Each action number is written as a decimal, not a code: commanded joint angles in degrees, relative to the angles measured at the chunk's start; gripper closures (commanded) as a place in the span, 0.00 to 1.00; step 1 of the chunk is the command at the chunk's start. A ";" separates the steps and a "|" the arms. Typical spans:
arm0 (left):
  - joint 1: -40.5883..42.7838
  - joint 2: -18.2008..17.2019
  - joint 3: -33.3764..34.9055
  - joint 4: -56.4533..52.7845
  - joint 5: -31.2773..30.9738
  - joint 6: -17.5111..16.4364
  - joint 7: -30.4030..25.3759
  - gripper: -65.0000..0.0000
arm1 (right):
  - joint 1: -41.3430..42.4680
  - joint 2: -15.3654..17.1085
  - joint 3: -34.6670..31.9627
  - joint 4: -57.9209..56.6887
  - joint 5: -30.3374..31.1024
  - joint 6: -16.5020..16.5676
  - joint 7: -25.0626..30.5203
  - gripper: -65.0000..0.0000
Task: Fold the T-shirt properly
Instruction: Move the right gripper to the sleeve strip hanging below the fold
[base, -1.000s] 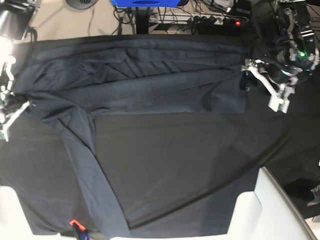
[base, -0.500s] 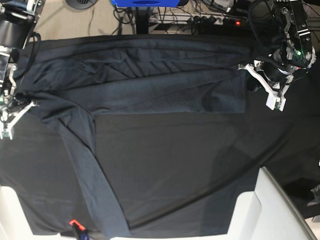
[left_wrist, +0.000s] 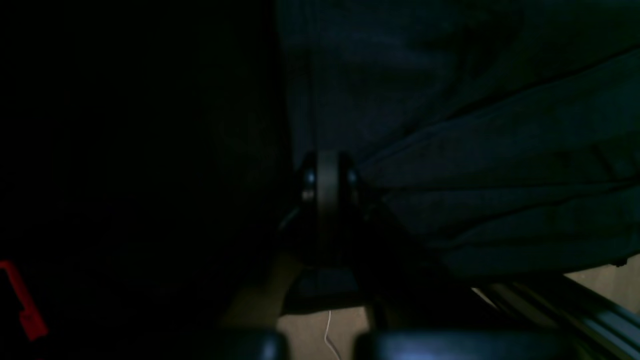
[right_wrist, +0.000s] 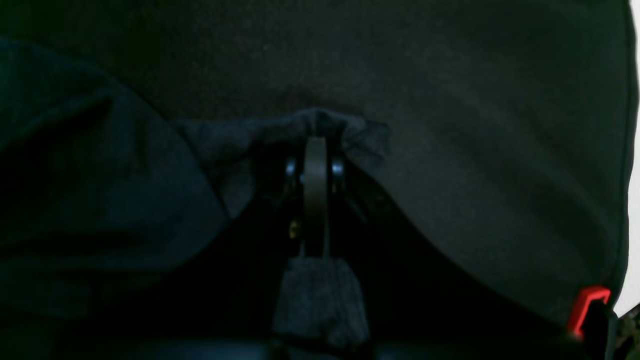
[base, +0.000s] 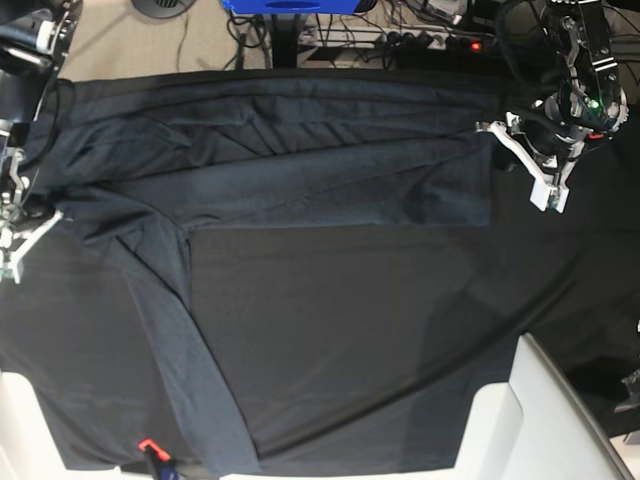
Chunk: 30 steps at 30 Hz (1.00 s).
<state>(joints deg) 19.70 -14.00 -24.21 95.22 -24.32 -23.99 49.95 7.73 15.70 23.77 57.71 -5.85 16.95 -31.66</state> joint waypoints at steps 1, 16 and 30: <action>-0.14 -0.81 -0.36 0.38 -0.61 -0.06 -0.94 1.00 | 1.64 1.48 0.10 0.26 -0.09 -0.38 0.93 1.00; -1.20 -0.81 -0.36 0.03 -0.61 -0.06 -1.03 1.00 | -0.21 1.31 3.00 11.87 0.00 -0.55 -0.65 1.00; 0.30 0.77 -7.93 0.03 -0.52 -0.06 -1.03 1.00 | 12.10 -2.74 -31.11 4.40 0.00 -0.38 -4.78 0.44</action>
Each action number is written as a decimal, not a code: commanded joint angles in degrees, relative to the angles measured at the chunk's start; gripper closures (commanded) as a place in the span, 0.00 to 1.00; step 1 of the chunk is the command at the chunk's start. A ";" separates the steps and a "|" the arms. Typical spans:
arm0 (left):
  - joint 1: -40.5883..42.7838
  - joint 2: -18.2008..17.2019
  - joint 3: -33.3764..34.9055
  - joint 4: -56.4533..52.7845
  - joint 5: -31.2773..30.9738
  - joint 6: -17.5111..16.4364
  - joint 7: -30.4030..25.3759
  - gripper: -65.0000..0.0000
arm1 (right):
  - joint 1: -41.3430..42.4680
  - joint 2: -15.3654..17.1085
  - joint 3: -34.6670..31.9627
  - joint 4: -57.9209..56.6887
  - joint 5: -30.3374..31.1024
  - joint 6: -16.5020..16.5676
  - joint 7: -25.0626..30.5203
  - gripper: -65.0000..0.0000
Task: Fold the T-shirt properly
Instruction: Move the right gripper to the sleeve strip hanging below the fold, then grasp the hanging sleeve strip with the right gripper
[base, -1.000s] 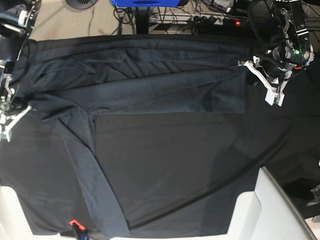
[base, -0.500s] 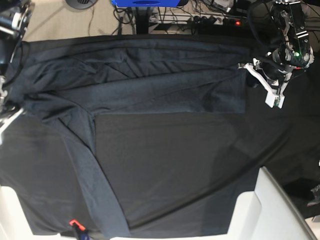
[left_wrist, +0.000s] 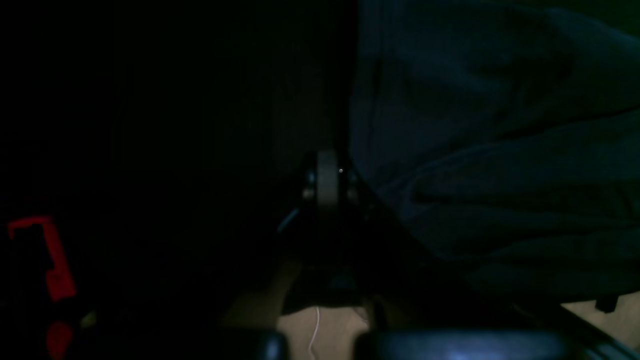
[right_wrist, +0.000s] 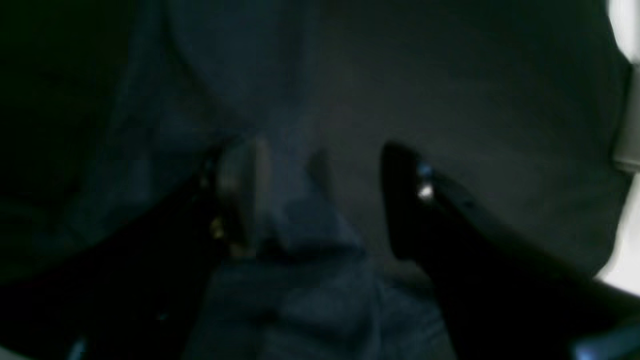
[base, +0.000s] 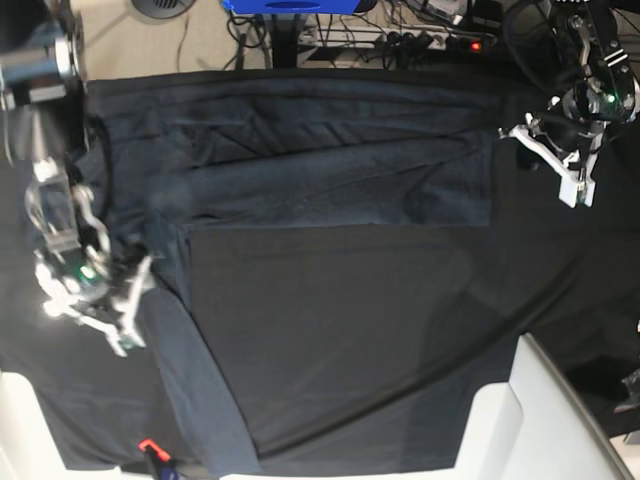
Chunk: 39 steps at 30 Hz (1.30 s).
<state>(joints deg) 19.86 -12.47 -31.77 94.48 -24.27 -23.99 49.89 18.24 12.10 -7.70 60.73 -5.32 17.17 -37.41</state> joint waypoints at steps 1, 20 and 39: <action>0.58 -0.76 -0.36 0.78 -0.56 -0.06 -0.97 1.00 | 3.52 -0.63 0.98 -1.43 -0.52 -0.60 0.97 0.43; 1.11 -0.76 -0.36 0.69 -0.56 -0.06 -0.97 1.00 | 20.13 -3.70 17.33 -39.41 -0.35 -0.51 18.99 0.42; 0.67 -2.17 -0.36 0.78 -0.56 -0.06 -0.97 1.00 | 16.97 -3.97 17.42 -35.28 -0.35 -0.51 14.24 1.00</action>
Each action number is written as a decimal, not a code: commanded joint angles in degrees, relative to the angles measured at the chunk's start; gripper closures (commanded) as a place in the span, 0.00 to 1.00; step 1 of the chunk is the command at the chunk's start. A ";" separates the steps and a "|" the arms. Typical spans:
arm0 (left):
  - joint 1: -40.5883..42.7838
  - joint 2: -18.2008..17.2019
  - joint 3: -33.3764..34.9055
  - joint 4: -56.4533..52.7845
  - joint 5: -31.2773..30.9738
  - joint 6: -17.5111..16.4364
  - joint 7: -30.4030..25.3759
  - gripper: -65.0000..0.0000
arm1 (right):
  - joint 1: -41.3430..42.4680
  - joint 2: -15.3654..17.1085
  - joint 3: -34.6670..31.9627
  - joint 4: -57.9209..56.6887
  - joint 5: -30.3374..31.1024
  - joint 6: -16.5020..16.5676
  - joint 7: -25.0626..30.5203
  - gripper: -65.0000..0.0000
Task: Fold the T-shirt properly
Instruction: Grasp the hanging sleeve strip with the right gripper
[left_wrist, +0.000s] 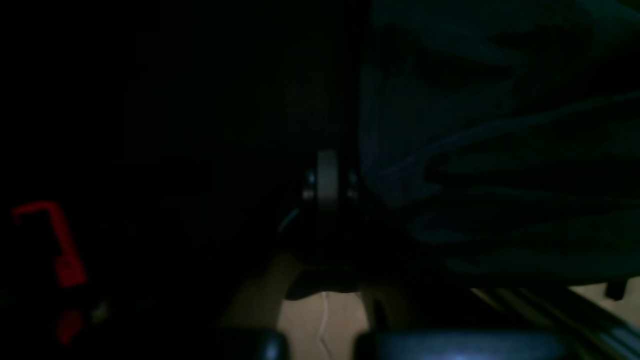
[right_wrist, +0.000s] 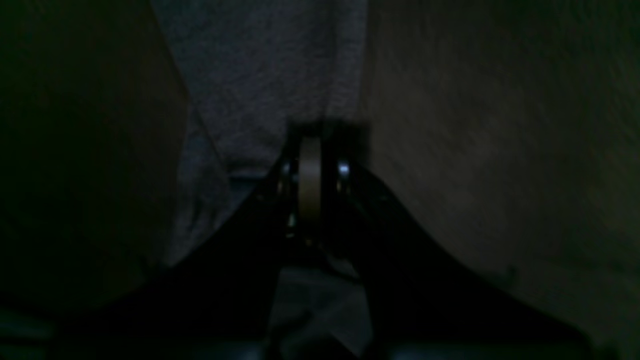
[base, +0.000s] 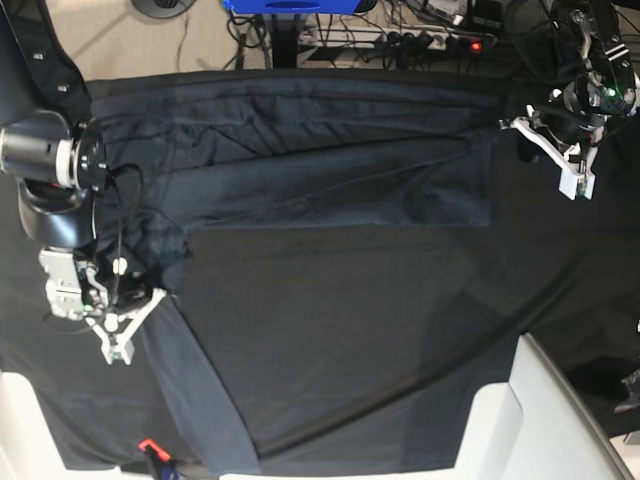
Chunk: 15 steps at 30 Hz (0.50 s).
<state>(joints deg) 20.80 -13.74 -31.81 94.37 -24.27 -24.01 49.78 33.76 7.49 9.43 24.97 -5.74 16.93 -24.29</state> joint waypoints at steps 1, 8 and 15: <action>-0.71 -1.25 -0.32 0.89 -0.56 -0.03 -0.86 1.00 | 0.22 0.12 0.28 4.00 0.07 -0.27 -0.63 1.00; -1.15 -2.57 -0.32 0.97 -0.56 -0.03 -0.86 1.00 | -13.93 -3.75 -0.33 36.08 0.07 -0.18 -13.55 1.00; -1.94 -2.66 -0.32 0.89 -0.56 -0.03 -0.86 1.00 | -26.77 -5.42 -5.96 58.59 0.07 -0.18 -22.34 1.00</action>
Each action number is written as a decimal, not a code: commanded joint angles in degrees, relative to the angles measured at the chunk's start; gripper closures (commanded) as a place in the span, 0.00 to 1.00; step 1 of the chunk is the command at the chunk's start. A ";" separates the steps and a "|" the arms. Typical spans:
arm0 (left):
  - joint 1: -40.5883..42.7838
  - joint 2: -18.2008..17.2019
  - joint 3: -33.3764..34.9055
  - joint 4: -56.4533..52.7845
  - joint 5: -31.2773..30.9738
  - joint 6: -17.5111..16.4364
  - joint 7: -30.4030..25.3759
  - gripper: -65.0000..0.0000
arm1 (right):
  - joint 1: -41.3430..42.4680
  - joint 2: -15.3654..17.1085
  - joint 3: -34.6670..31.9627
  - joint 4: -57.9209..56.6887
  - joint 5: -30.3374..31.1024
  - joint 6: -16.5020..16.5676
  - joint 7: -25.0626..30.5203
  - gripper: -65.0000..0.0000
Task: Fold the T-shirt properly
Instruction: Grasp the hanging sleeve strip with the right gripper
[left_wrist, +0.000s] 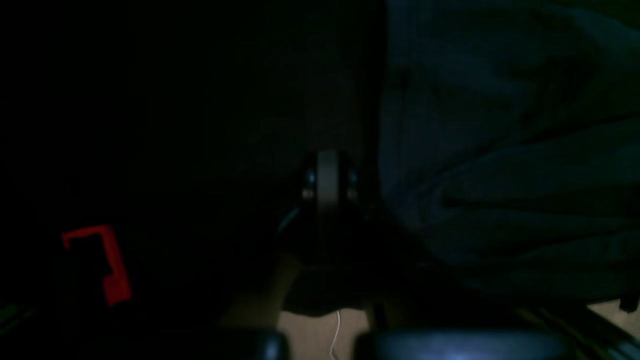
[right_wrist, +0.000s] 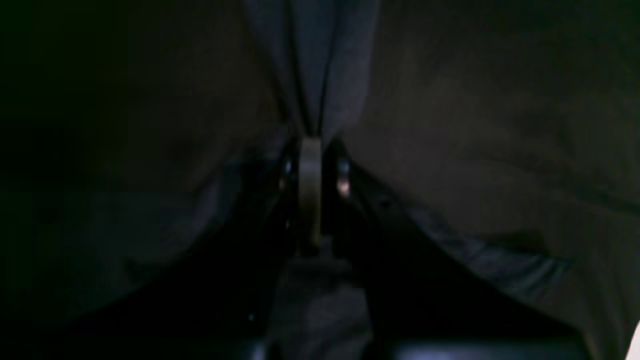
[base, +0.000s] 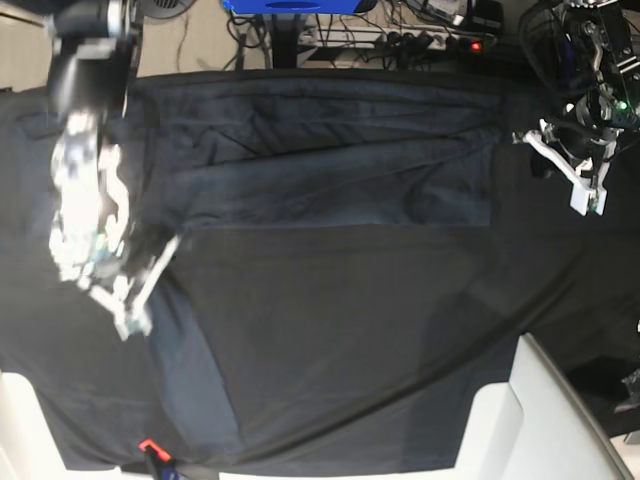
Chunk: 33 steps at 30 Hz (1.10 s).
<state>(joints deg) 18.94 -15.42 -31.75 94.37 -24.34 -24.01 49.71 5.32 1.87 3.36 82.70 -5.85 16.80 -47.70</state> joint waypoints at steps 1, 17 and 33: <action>-0.08 -0.98 -0.38 0.89 -0.50 -0.03 -0.79 1.00 | -0.18 0.11 -0.76 3.50 0.18 -0.05 0.27 1.00; -0.17 -0.98 -0.38 0.89 -0.41 -0.03 -0.79 1.00 | -17.41 -4.55 -1.38 19.77 0.18 -0.14 -4.03 1.00; -0.08 -0.98 -0.38 0.89 -0.41 -0.03 -0.79 1.00 | -26.55 -6.66 -1.82 24.34 0.09 -0.23 -3.59 1.00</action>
<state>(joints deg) 19.05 -15.53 -31.79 94.37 -24.25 -23.99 49.76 -20.99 -4.64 1.58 106.02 -5.85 16.53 -51.86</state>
